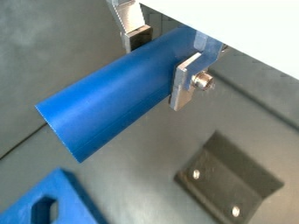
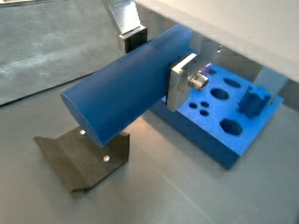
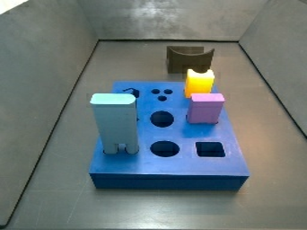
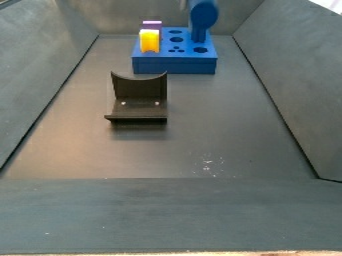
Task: Pick up the round object. Move up. Place the round object on the fixture. Regrasp the round object. Move to above the board. Insert the round object.
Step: Place the round object on the fixture.
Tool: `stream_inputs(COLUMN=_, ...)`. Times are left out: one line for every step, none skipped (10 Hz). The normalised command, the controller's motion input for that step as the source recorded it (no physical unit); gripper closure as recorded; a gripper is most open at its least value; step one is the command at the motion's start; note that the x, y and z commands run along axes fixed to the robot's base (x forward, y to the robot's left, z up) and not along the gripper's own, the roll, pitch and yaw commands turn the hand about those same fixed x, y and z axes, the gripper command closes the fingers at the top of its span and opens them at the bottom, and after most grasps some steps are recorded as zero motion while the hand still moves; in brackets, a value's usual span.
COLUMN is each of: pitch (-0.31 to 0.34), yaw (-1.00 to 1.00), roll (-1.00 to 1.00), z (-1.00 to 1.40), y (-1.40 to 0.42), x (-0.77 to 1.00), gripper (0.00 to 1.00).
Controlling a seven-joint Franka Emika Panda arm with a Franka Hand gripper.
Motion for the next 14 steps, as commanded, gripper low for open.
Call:
stream_inputs(pitch=0.072, yaw=-0.05, roll=-1.00, z=-0.25, y=0.05, x=1.00, gripper=1.00)
stream_inputs(pitch=0.082, yaw=-0.05, roll=-1.00, z=-0.23, y=0.06, x=1.00, gripper=1.00)
stream_inputs(pitch=0.095, yaw=-0.08, roll=-1.00, z=-0.18, y=0.06, x=1.00, gripper=1.00)
stream_inputs(pitch=0.098, yaw=-0.08, roll=-1.00, z=-0.17, y=0.06, x=1.00, gripper=1.00)
stream_inputs(pitch=0.100, yaw=-0.11, roll=-1.00, z=-0.13, y=0.06, x=1.00, gripper=1.00)
stream_inputs(pitch=0.096, yaw=-0.12, roll=-0.96, z=-0.11, y=0.07, x=1.00, gripper=1.00)
stream_inputs(pitch=0.074, yaw=-0.12, roll=-0.76, z=-0.09, y=0.07, x=1.00, gripper=1.00)
stream_inputs(pitch=0.063, yaw=-0.12, roll=-0.66, z=-0.08, y=0.07, x=1.00, gripper=1.00)
stream_inputs(pitch=0.046, yaw=-0.12, roll=-0.46, z=-0.06, y=0.06, x=0.92, gripper=1.00)
stream_inputs(pitch=0.037, yaw=-0.11, roll=-0.31, z=-0.04, y=0.05, x=0.83, gripper=1.00)
stream_inputs(pitch=0.024, yaw=-0.10, roll=-0.20, z=-0.02, y=0.03, x=0.70, gripper=1.00)
stream_inputs(pitch=0.022, yaw=-0.10, roll=-0.18, z=-0.02, y=0.04, x=0.63, gripper=1.00)
stream_inputs(pitch=0.020, yaw=-0.08, roll=-0.17, z=-0.02, y=0.04, x=0.49, gripper=1.00)
stream_inputs(pitch=0.025, yaw=-0.06, roll=-0.16, z=-0.02, y=0.03, x=0.40, gripper=1.00)
